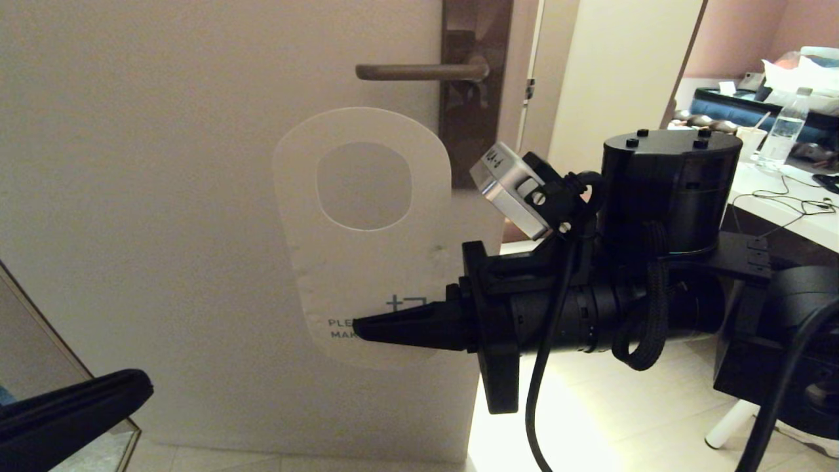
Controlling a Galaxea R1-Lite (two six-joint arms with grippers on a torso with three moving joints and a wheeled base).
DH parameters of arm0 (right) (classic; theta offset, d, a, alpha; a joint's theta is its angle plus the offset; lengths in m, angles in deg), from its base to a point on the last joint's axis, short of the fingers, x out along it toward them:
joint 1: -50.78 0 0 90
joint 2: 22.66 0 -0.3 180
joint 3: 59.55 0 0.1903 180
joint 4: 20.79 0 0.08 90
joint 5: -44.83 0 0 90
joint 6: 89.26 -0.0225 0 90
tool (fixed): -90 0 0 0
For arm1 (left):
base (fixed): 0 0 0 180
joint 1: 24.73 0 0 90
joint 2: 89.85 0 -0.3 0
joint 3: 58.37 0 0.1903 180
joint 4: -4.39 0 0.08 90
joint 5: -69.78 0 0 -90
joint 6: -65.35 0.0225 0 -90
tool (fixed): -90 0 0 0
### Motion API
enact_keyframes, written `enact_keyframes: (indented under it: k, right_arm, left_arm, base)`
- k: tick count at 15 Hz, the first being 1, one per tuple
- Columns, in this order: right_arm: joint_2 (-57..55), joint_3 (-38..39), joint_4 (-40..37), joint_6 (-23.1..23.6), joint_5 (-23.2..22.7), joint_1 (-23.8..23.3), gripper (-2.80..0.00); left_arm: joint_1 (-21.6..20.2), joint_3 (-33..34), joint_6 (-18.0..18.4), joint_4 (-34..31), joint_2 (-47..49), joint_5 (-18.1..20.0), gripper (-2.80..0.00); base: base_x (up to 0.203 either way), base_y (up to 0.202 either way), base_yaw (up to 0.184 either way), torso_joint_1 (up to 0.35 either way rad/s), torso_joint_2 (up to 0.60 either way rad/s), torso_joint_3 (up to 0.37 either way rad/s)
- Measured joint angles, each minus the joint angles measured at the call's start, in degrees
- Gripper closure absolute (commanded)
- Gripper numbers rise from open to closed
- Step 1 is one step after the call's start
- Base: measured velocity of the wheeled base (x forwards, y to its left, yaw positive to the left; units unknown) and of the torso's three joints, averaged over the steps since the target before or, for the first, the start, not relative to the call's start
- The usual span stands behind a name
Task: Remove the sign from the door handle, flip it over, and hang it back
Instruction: Hand it to the other hand
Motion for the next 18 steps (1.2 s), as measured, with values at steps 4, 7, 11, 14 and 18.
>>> enact_keyframes:
  k: [4,7,11,14,18]
  right_arm:
    - [-0.2,0.9,0.0,0.0,0.0,-0.3,0.00]
    - [-0.2,1.4,0.2,0.1,0.0,-1.0,0.00]
    - [-0.1,1.6,0.2,0.0,-0.1,-1.8,0.00]
    - [-0.2,1.6,0.2,0.0,-0.7,-1.9,0.00]
    - [-0.7,1.4,0.2,0.0,-2.8,-2.1,0.00]
  left_arm:
    - [1.3,-0.4,-4.3,5.9,3.5,1.2,-2.80]
    - [2.0,-0.7,-4.8,6.4,5.1,3.8,-2.80]
    - [3.6,-1.8,-4.7,7.8,8.2,3.9,-2.80]
    - [4.0,-2.2,-4.5,14.2,12.9,4.0,-2.80]
    - [5.2,-3.0,-3.7,20.1,19.3,4.1,-2.80]
  base:
    - [0.000,0.000,0.000,0.000,0.00,0.000]
    - [0.000,0.000,0.000,0.000,0.00,0.000]
    - [0.000,0.000,0.000,0.000,0.00,0.000]
    - [0.000,0.000,0.000,0.000,0.00,0.000]
    - [0.000,0.000,0.000,0.000,0.00,0.000]
